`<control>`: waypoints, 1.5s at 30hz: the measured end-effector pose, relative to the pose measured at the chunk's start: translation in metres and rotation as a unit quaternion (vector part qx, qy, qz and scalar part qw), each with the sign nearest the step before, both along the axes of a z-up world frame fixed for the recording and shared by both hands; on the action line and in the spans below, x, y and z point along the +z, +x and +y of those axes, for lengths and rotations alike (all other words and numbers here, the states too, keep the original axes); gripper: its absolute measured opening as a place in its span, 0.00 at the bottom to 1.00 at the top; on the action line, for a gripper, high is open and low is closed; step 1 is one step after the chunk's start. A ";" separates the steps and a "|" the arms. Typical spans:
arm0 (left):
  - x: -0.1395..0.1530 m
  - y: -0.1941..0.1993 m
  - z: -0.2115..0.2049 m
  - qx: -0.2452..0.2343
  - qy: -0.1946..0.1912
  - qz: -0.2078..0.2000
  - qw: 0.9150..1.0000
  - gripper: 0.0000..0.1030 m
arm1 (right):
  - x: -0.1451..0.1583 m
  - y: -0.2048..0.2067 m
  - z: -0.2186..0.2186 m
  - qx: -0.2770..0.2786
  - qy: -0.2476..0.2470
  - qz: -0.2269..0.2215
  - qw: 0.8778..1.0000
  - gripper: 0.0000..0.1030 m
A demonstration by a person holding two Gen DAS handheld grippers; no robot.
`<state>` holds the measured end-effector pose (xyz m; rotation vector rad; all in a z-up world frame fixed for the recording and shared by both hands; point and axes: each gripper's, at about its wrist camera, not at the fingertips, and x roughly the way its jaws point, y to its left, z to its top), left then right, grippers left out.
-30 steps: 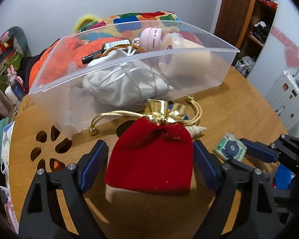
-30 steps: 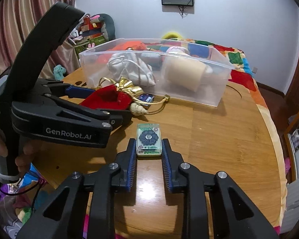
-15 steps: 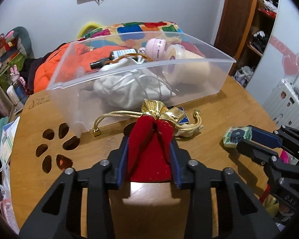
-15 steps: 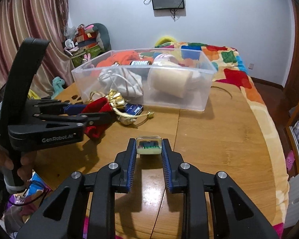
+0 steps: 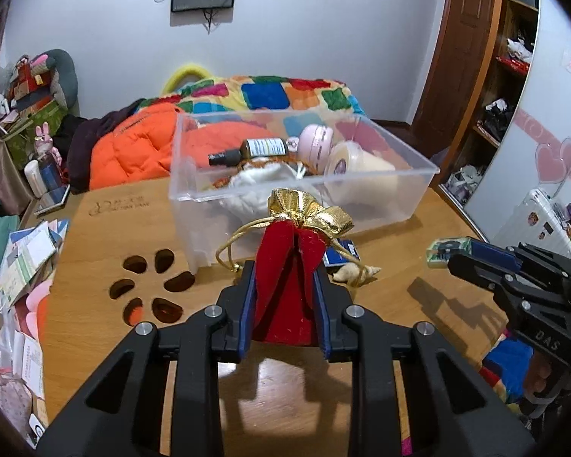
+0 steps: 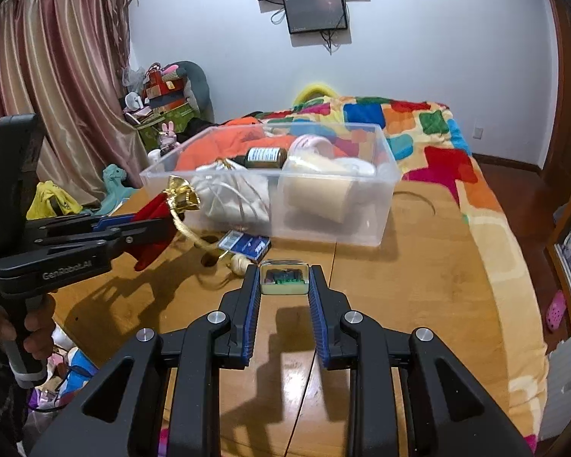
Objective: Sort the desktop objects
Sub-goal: 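Lift the red bag with the left tool while the right tool carries the green card over the box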
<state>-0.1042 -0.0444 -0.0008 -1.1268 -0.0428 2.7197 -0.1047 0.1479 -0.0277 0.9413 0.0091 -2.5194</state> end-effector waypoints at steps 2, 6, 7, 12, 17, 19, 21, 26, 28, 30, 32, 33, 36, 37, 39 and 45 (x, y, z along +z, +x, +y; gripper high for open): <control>0.005 0.001 -0.003 0.003 -0.001 0.004 1.000 0.26 | 0.006 -0.002 0.000 0.000 0.000 0.006 1.000 0.22; 0.016 0.003 -0.008 0.009 -0.003 0.016 1.000 0.26 | 0.018 -0.007 -0.002 0.005 0.006 0.021 1.000 0.22; 0.019 0.003 -0.009 0.010 -0.003 0.019 1.000 0.26 | 0.019 -0.007 -0.003 0.006 0.007 0.024 1.000 0.22; 0.036 0.001 -0.012 0.014 -0.005 0.037 0.999 0.26 | 0.031 -0.013 -0.003 0.010 0.011 0.040 0.999 0.22; 0.048 -0.007 -0.016 0.008 0.008 0.045 0.999 0.26 | 0.042 -0.022 -0.007 0.015 0.019 0.055 0.998 0.22; 0.051 -0.013 -0.017 0.007 0.009 0.043 0.999 0.26 | 0.047 -0.025 -0.009 0.016 0.022 0.062 0.998 0.22; 0.052 -0.019 -0.017 0.006 0.006 0.042 0.999 0.26 | 0.051 -0.028 -0.011 0.016 0.024 0.070 0.997 0.22; 0.059 -0.031 -0.017 0.004 0.003 0.051 0.999 0.26 | 0.059 -0.037 -0.018 0.021 0.024 0.081 0.996 0.22; 0.061 -0.035 -0.018 0.004 0.005 0.054 0.999 0.26 | 0.060 -0.043 -0.022 0.023 0.025 0.082 0.996 0.22; 0.062 -0.041 -0.020 0.005 0.007 0.055 0.998 0.26 | 0.061 -0.049 -0.026 0.026 0.027 0.083 0.996 0.22; 0.062 -0.046 -0.022 0.006 0.006 0.056 0.998 0.26 | 0.061 -0.056 -0.030 0.028 0.029 0.085 0.996 0.22; 0.062 -0.048 -0.023 0.006 0.006 0.056 0.998 0.26 | 0.062 -0.059 -0.031 0.029 0.029 0.085 0.995 0.22; 0.060 -0.055 -0.024 0.007 0.003 0.056 0.998 0.26 | 0.063 -0.067 -0.036 0.033 0.032 0.088 0.995 0.22; 0.059 -0.057 -0.025 0.006 0.005 0.056 0.998 0.26 | 0.063 -0.071 -0.039 0.035 0.033 0.089 0.995 0.22; 0.058 -0.063 -0.027 0.006 0.011 0.052 0.999 0.26 | 0.064 -0.076 -0.042 0.038 0.034 0.089 0.995 0.22; 0.048 -0.080 -0.029 0.009 0.016 0.042 0.999 0.26 | 0.058 -0.093 -0.057 0.048 0.043 0.085 0.994 0.22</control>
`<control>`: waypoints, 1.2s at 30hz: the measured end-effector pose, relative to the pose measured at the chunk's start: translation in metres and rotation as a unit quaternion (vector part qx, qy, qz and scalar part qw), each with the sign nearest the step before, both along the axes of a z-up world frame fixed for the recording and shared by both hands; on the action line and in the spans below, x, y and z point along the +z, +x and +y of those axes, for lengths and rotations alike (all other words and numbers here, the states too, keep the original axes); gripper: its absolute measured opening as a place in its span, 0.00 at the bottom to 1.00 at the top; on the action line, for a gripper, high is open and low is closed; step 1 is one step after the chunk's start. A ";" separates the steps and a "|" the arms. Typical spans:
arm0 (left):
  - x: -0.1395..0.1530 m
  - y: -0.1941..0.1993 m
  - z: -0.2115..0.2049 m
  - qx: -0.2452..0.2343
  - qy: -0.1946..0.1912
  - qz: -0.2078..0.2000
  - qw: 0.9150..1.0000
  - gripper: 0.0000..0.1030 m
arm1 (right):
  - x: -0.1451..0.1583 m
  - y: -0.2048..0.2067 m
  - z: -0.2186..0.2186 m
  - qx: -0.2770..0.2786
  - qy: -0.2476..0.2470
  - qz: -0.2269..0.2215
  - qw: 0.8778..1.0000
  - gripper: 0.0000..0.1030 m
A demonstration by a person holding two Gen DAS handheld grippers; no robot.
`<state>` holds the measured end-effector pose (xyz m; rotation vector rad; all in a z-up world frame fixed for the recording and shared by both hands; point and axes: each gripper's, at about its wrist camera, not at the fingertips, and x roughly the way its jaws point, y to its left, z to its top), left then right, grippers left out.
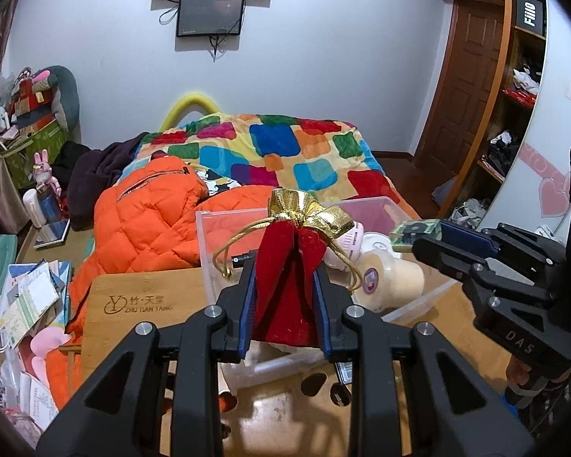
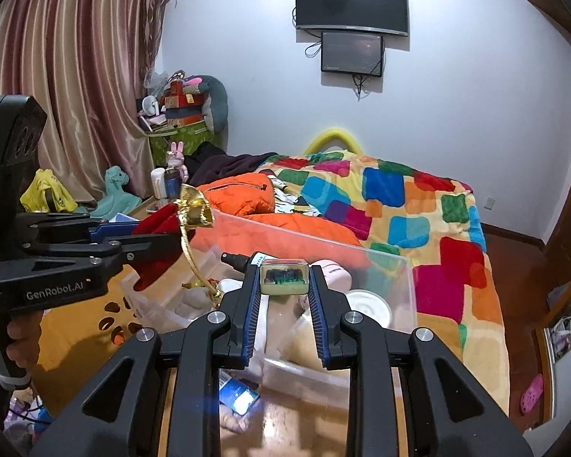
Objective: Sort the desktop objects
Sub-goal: 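Lift the red bag with the left tool while the right tool carries the green card over the box, then lower the red bag into the box and open the left tool while the right releases the green card inside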
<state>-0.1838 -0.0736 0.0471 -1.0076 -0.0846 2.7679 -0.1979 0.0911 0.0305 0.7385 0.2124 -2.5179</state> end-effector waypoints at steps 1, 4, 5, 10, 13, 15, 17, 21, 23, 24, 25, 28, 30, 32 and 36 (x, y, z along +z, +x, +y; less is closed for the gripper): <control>-0.002 -0.002 0.000 0.001 -0.002 -0.001 1.000 0.26 | -0.003 -0.003 -0.003 0.002 0.002 -0.003 1.000 0.22; -0.009 -0.010 0.003 0.001 -0.004 -0.008 1.000 0.26 | -0.011 -0.013 -0.010 0.005 0.006 -0.013 1.000 0.22; -0.011 -0.012 0.003 0.001 -0.003 -0.011 1.000 0.26 | -0.014 -0.015 -0.011 0.005 0.006 -0.016 1.000 0.22; -0.022 -0.022 0.006 -0.001 -0.008 -0.020 1.000 0.26 | -0.024 -0.026 -0.016 0.003 0.005 -0.029 1.000 0.22; -0.028 -0.027 0.007 -0.002 -0.009 -0.027 1.000 0.26 | -0.029 -0.030 -0.018 0.004 0.009 -0.033 0.999 0.22; -0.031 -0.030 0.008 -0.001 -0.010 -0.029 1.000 0.27 | -0.032 -0.032 -0.020 0.004 0.013 -0.035 0.999 0.22; -0.032 -0.032 0.008 0.000 -0.013 -0.029 1.000 0.27 | -0.035 -0.034 -0.021 0.006 0.016 -0.040 0.999 0.22; -0.034 -0.035 0.011 0.002 -0.023 -0.028 0.999 0.28 | -0.041 -0.039 -0.022 0.005 0.023 -0.045 0.999 0.22; -0.035 -0.036 0.013 0.002 -0.027 -0.028 0.999 0.29 | -0.043 -0.041 -0.024 0.004 0.024 -0.050 0.998 0.22; -0.036 -0.037 0.013 0.002 -0.028 -0.029 0.999 0.29 | -0.044 -0.043 -0.025 0.004 0.025 -0.052 0.998 0.22; -0.037 -0.037 0.014 0.003 -0.032 -0.028 0.999 0.29 | -0.045 -0.044 -0.025 0.003 0.027 -0.054 0.998 0.22; -0.038 -0.038 0.017 0.004 -0.044 -0.025 0.999 0.30 | -0.048 -0.046 -0.026 0.003 0.029 -0.059 0.998 0.22; -0.039 -0.038 0.018 0.003 -0.047 -0.025 0.999 0.31 | -0.050 -0.048 -0.026 0.003 0.029 -0.063 0.998 0.22; -0.040 -0.039 0.018 0.004 -0.050 -0.024 0.998 0.32 | -0.052 -0.049 -0.026 0.003 0.030 -0.064 0.997 0.22; -0.042 -0.040 0.017 0.005 -0.051 -0.026 0.998 0.34 | -0.051 -0.051 -0.027 0.004 0.031 -0.066 0.997 0.22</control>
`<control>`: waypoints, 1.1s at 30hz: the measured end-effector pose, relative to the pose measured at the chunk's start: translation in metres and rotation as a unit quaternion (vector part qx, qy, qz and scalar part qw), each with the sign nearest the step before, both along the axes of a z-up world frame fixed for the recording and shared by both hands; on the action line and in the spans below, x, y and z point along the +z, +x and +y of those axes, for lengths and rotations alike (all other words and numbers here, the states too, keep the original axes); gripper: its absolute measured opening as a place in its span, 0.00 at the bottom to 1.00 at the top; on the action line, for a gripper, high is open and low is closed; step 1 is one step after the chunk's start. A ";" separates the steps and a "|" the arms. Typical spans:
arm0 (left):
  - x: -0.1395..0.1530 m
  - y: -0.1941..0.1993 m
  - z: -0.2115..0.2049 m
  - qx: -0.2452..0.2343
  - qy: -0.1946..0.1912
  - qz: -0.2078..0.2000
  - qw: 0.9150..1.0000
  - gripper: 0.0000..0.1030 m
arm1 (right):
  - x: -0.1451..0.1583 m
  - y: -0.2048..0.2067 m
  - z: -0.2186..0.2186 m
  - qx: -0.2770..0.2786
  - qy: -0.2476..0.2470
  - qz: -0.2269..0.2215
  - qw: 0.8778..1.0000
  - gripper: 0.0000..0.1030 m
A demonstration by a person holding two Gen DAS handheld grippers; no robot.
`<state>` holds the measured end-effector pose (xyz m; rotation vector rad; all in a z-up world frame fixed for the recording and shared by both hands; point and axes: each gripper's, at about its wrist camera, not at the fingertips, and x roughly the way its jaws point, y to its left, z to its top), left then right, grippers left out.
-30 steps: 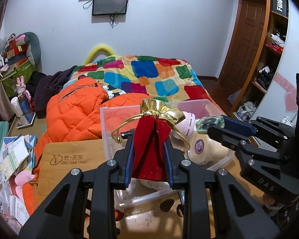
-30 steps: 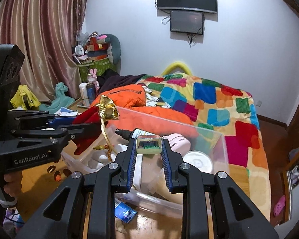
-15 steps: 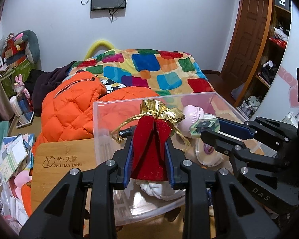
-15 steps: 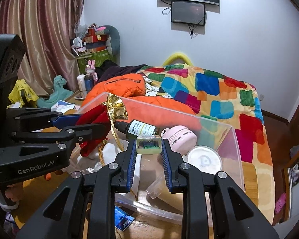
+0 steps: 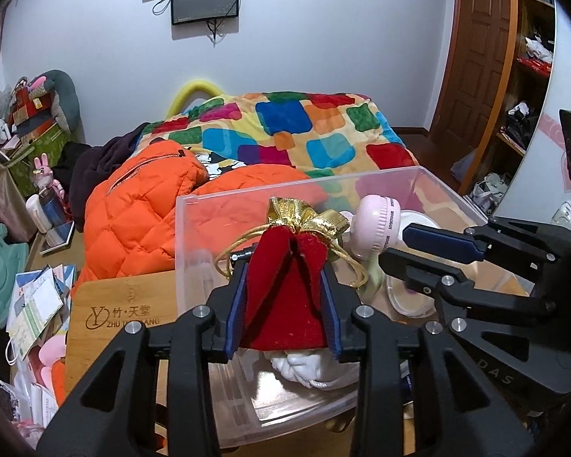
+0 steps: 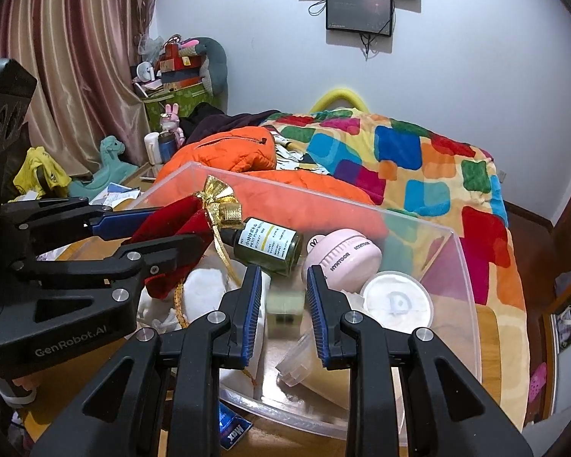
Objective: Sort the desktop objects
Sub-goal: 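Lower the red bag into the box and open the left tool while the right releases the green card inside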
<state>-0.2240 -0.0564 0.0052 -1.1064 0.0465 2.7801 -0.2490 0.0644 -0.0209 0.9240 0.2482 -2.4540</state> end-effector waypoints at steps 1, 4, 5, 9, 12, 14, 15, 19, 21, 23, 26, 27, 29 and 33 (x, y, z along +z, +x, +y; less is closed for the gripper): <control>0.000 0.000 0.000 0.001 -0.001 0.000 1.000 0.35 | 0.000 -0.001 0.000 -0.001 0.002 0.000 1.000 0.22; -0.001 0.000 0.000 0.004 -0.003 0.002 1.000 0.37 | 0.000 -0.001 -0.001 -0.004 0.006 0.005 1.000 0.22; -0.001 0.000 0.000 0.005 -0.004 0.002 1.000 0.38 | 0.000 0.000 -0.001 -0.005 0.008 0.007 1.000 0.22; -0.001 0.000 0.000 0.008 -0.006 0.003 1.000 0.42 | 0.003 0.003 -0.001 -0.004 0.012 0.013 1.000 0.22; 0.000 0.003 -0.001 0.007 -0.005 0.005 1.000 0.43 | 0.008 0.008 -0.002 -0.002 0.009 0.019 1.000 0.22; 0.001 0.005 -0.001 0.007 -0.006 0.007 1.000 0.44 | 0.012 0.012 -0.001 -0.001 0.007 0.023 1.000 0.22; 0.002 0.005 0.000 0.006 -0.006 0.007 1.000 0.45 | 0.013 0.013 -0.001 -0.001 0.007 0.025 1.000 0.22; 0.006 0.010 0.000 0.004 -0.009 0.011 1.000 0.50 | 0.019 0.019 0.000 0.000 0.009 0.031 0.999 0.22; 0.008 0.013 0.001 0.003 -0.011 0.014 1.000 0.52 | 0.021 0.021 0.000 -0.002 0.011 0.033 0.999 0.23; 0.011 0.015 0.002 0.004 -0.015 0.016 1.000 0.53 | 0.021 0.022 0.002 -0.004 0.011 0.034 0.999 0.27; 0.014 0.019 0.002 0.005 -0.016 0.018 1.000 0.55 | 0.024 0.025 0.006 -0.011 0.010 0.037 0.999 0.32; 0.016 0.020 0.002 0.006 -0.015 0.019 1.000 0.56 | 0.025 0.027 0.007 -0.013 0.010 0.038 0.999 0.34; 0.018 0.022 0.002 0.007 -0.017 0.021 1.000 0.59 | 0.027 0.030 0.009 -0.016 0.009 0.040 0.999 0.37; 0.024 0.028 0.002 0.010 -0.023 0.028 0.999 0.65 | 0.031 0.036 0.014 -0.026 0.011 0.051 0.998 0.46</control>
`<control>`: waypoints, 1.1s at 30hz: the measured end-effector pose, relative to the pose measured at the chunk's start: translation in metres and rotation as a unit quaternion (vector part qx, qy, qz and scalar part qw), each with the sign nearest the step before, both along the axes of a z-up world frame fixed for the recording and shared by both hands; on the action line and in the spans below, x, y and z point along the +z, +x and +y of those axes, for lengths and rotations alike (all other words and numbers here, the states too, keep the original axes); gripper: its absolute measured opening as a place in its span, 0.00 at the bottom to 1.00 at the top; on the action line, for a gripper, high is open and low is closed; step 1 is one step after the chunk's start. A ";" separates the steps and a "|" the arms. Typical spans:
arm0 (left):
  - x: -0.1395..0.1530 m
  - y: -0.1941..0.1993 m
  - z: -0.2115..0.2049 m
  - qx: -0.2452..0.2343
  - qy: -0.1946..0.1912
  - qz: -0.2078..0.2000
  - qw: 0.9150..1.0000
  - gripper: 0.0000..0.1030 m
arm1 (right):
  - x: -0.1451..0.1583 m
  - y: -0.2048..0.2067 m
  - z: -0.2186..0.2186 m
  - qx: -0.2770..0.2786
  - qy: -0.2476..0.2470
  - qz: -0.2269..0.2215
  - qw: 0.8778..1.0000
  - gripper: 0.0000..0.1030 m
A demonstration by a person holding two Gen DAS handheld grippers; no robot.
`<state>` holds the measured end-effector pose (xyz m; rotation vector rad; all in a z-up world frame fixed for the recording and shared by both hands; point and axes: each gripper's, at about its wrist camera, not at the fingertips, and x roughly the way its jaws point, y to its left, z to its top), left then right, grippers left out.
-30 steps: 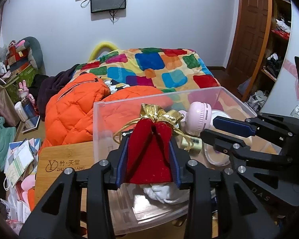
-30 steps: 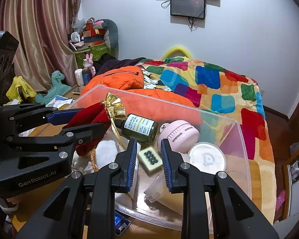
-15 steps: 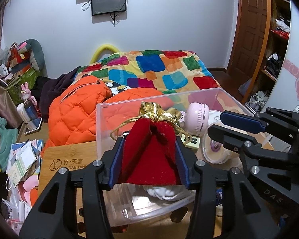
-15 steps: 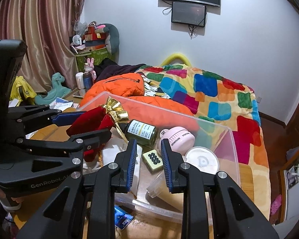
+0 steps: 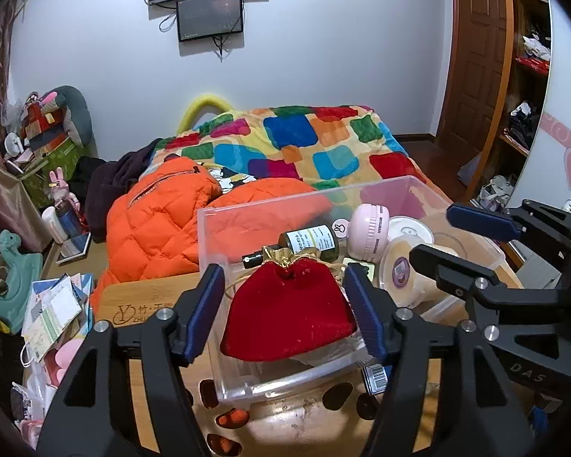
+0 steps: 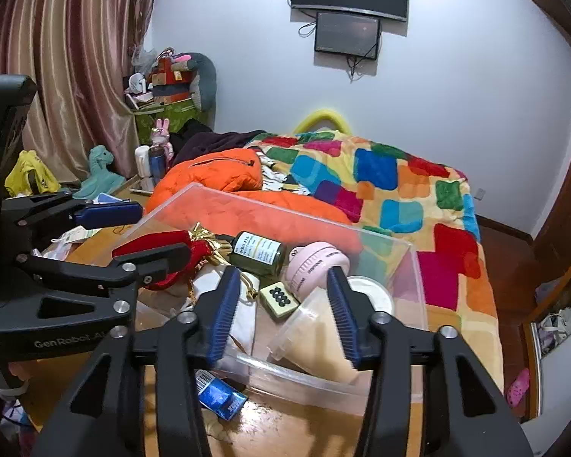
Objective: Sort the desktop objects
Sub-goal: 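Lower the red bag into the box and open the left tool while the right releases the green card inside, then withdraw both open tools toward the blue card and the seashell on the table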
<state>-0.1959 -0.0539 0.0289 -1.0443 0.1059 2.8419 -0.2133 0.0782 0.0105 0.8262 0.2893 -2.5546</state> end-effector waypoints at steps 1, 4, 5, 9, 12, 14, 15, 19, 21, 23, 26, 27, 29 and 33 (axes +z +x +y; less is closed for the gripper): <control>0.001 0.002 0.000 0.001 -0.002 0.002 1.000 0.67 | 0.001 0.001 0.000 -0.002 0.000 0.002 1.000 0.48; 0.004 0.007 0.001 0.006 -0.010 0.007 1.000 0.74 | 0.004 0.007 0.003 -0.008 0.001 0.008 1.000 0.56; 0.005 0.009 0.001 0.008 -0.010 0.007 1.000 0.78 | 0.004 0.010 0.004 -0.010 0.002 0.011 1.000 0.59; 0.009 0.017 -0.002 0.014 -0.012 0.015 1.000 0.87 | 0.008 0.019 0.010 -0.021 -0.004 0.018 1.000 0.69; 0.011 0.025 -0.005 0.016 -0.010 0.019 1.000 0.89 | 0.012 0.025 0.017 -0.031 -0.017 0.022 0.999 0.78; 0.012 0.030 -0.005 0.018 -0.015 0.023 0.999 0.90 | 0.015 0.030 0.022 -0.037 -0.030 0.020 0.999 0.80; 0.012 0.033 -0.005 0.020 -0.020 0.027 0.999 0.90 | 0.016 0.032 0.024 -0.040 -0.036 0.019 0.998 0.80; 0.011 0.046 -0.006 0.019 -0.030 0.035 0.999 0.90 | 0.018 0.043 0.031 -0.056 -0.051 0.013 0.997 0.81; 0.011 0.053 -0.007 0.018 -0.031 0.038 0.999 0.91 | 0.016 0.048 0.034 -0.061 -0.056 0.009 0.997 0.81; 0.009 0.058 -0.010 0.019 -0.032 0.039 0.999 0.91 | 0.012 0.054 0.036 -0.063 -0.057 0.002 0.996 0.81; 0.004 0.065 -0.014 0.019 -0.029 0.037 0.999 0.91 | 0.003 0.061 0.034 -0.066 -0.050 -0.009 0.997 0.81; 0.002 0.068 -0.016 0.018 -0.027 0.036 0.999 0.91 | 0.000 0.063 0.032 -0.067 -0.047 -0.013 0.997 0.81; -0.003 0.073 -0.019 0.016 -0.023 0.032 0.999 0.91 | -0.009 0.066 0.027 -0.065 -0.042 -0.025 0.997 0.81; -0.016 0.080 -0.025 0.014 -0.017 0.019 1.000 0.91 | -0.027 0.069 0.017 -0.059 -0.027 -0.043 0.997 0.79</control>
